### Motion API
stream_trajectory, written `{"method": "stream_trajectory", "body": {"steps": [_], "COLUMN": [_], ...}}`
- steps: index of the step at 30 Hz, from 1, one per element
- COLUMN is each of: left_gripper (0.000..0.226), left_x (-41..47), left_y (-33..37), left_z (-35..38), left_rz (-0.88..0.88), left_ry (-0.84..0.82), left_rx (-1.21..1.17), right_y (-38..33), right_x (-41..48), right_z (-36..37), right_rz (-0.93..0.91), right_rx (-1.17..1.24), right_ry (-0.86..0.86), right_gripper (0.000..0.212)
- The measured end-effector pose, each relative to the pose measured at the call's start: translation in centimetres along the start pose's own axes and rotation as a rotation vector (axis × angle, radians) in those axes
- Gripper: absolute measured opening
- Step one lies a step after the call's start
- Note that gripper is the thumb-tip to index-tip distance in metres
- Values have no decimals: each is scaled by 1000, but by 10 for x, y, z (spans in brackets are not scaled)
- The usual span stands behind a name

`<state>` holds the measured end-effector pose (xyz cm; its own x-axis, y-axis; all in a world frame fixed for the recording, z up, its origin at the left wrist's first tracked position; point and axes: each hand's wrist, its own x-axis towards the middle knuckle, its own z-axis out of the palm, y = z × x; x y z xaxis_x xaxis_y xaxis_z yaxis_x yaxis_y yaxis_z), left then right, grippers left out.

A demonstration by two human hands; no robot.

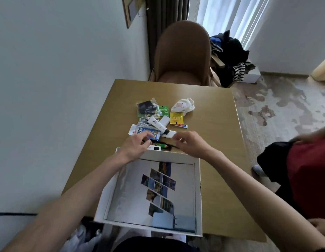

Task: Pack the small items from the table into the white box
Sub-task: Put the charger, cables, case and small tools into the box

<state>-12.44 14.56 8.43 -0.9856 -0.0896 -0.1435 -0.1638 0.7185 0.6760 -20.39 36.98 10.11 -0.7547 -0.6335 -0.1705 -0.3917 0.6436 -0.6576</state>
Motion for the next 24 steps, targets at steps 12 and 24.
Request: {"method": "stream_trajectory", "body": {"steps": [12,24], "left_gripper": [66,22], "left_x": [102,113], "left_y": [-82,-105], "left_z": [-4,-10], "left_rz": [-311,-521], "left_ry": [-38,-56], "left_rx": [99,-262], "right_y": [28,28], "right_x": [144,139], "right_z": [61,50], "right_rz": [329,351], "right_rx": [-143,75], "right_ry": [-18,103], "right_gripper": [40,38]}}
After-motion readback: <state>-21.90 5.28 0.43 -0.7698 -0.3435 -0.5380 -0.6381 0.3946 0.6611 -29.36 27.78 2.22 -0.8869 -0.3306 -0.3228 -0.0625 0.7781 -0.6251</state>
